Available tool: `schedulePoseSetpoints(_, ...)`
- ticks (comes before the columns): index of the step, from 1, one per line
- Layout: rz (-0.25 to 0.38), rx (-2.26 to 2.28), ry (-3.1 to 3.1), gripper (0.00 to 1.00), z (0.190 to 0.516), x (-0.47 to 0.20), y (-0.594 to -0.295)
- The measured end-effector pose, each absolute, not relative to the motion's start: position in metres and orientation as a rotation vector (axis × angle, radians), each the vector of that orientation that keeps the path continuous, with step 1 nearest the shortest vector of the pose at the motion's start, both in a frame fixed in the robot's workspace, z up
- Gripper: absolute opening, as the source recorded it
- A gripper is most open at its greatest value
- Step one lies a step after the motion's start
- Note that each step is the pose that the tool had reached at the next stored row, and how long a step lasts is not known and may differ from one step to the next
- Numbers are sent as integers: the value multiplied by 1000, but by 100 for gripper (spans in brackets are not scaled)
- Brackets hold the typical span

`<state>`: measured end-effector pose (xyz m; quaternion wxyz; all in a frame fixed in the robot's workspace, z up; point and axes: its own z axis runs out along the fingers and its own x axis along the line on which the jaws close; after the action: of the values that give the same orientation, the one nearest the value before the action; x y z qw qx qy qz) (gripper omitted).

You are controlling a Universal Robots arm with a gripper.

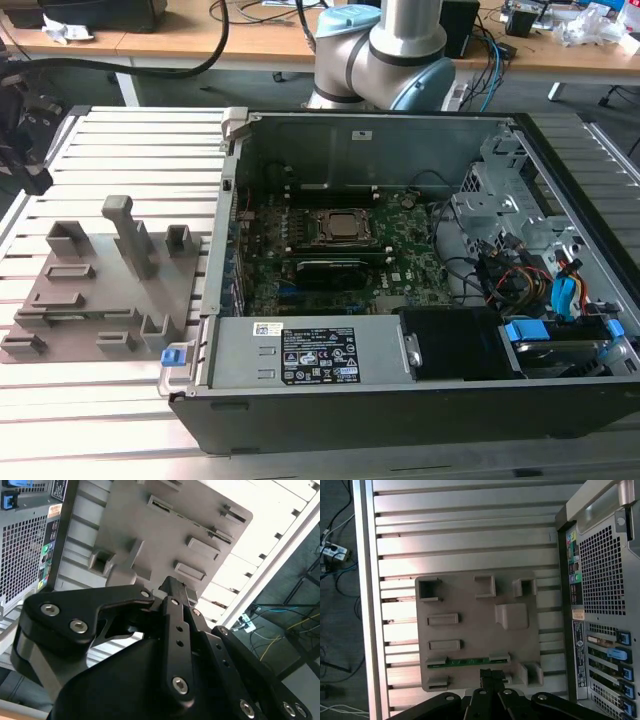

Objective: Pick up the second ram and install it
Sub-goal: 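Reach for the second ram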

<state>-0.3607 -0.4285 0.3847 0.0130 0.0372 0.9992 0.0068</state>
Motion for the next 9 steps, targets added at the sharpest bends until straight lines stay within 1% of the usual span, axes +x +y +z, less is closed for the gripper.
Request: schedulePoseSetpoints(9,21,116,3113,11,385,-361,-429)
